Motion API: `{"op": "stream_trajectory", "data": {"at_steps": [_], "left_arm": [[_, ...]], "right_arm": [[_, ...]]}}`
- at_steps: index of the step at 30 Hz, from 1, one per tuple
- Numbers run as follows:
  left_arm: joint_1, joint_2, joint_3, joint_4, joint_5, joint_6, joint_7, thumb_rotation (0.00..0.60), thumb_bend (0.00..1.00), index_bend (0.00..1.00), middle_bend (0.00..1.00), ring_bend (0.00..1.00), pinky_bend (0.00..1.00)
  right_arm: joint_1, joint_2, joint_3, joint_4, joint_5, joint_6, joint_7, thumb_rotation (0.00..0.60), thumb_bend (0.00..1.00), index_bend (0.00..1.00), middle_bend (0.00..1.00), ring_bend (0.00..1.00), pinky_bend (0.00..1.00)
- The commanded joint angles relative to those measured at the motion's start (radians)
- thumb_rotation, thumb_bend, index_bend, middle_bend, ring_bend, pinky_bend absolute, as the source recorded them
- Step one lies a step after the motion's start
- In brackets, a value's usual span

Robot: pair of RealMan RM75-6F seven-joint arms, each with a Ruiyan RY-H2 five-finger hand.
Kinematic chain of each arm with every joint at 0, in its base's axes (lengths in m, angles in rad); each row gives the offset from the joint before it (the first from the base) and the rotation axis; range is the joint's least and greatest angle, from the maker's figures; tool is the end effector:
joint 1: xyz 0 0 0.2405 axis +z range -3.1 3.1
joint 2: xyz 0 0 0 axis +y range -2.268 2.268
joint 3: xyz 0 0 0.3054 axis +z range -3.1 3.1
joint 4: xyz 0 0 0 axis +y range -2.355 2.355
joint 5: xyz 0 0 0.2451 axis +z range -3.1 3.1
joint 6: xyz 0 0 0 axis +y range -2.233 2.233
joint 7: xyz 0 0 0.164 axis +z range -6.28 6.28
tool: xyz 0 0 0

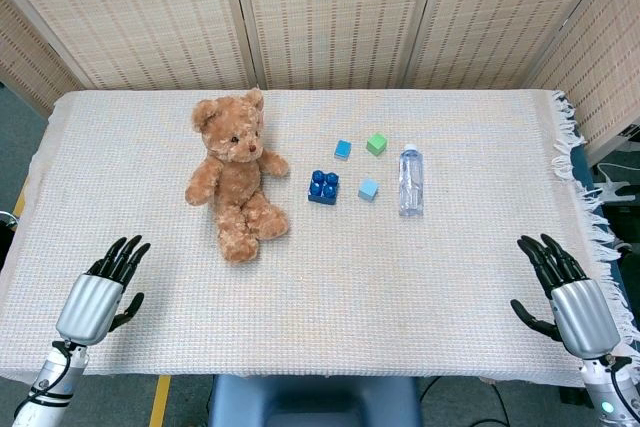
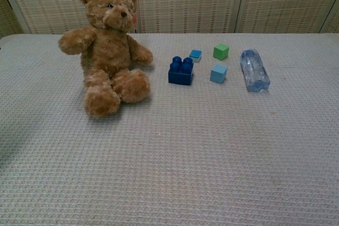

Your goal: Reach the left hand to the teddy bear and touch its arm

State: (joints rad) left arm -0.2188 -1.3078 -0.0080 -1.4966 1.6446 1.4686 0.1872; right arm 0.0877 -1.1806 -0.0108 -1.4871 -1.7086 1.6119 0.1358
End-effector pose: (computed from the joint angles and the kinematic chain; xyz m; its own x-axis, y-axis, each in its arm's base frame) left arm -0.3252 0.2411 0.0701 0.5107 -0.0331 0.8591 0.8220 -0.2743 -0.4991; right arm -0.3564 -0.1917 0.1327 0.3253 0.0396 0.9448 -0.9189 -0.2224 0.3257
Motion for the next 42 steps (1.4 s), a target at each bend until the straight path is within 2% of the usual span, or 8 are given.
{"op": "stream_trajectory", "data": {"at_steps": [1, 11, 18, 25, 31, 37, 42], "left_arm": [[-0.001, 0.001, 0.000, -0.002, -0.001, -0.003, -0.004, 0.600, 0.38, 0.00, 0.02, 0.04, 0.36], [-0.005, -0.015, 0.006, 0.002, 0.017, 0.000, 0.011, 0.600, 0.38, 0.00, 0.03, 0.04, 0.36], [0.003, -0.112, -0.049, 0.018, -0.032, 0.043, 0.046, 0.600, 0.38, 0.03, 0.13, 0.13, 0.37], [-0.034, -0.162, -0.091, -0.001, -0.088, -0.008, 0.080, 0.600, 0.38, 0.04, 0.14, 0.14, 0.37], [-0.075, -0.247, -0.153, 0.011, -0.131, -0.012, 0.169, 0.600, 0.38, 0.00, 0.12, 0.14, 0.37], [-0.140, -0.374, -0.248, 0.080, -0.193, -0.001, 0.291, 0.600, 0.38, 0.01, 0.12, 0.14, 0.37], [-0.199, -0.428, -0.303, 0.108, -0.282, -0.059, 0.374, 0.600, 0.38, 0.02, 0.13, 0.14, 0.37]], "right_arm": [[0.002, 0.003, -0.002, -0.003, 0.002, -0.008, -0.002, 0.600, 0.14, 0.00, 0.07, 0.00, 0.18], [0.003, 0.010, -0.003, -0.013, 0.007, -0.022, -0.002, 0.600, 0.15, 0.00, 0.07, 0.00, 0.18], [0.005, -0.003, 0.012, 0.020, -0.030, 0.035, 0.046, 0.600, 0.14, 0.00, 0.07, 0.00, 0.18], [0.003, -0.012, 0.026, 0.058, -0.039, 0.082, 0.113, 0.600, 0.13, 0.00, 0.07, 0.00, 0.18], [0.013, -0.005, 0.024, 0.059, -0.041, 0.073, 0.156, 0.600, 0.13, 0.00, 0.07, 0.00, 0.18], [0.022, 0.002, 0.008, 0.064, -0.056, 0.057, 0.176, 0.600, 0.13, 0.00, 0.07, 0.00, 0.18], [0.024, 0.009, 0.009, 0.061, -0.053, 0.056, 0.186, 0.600, 0.13, 0.00, 0.07, 0.00, 0.18]]}}
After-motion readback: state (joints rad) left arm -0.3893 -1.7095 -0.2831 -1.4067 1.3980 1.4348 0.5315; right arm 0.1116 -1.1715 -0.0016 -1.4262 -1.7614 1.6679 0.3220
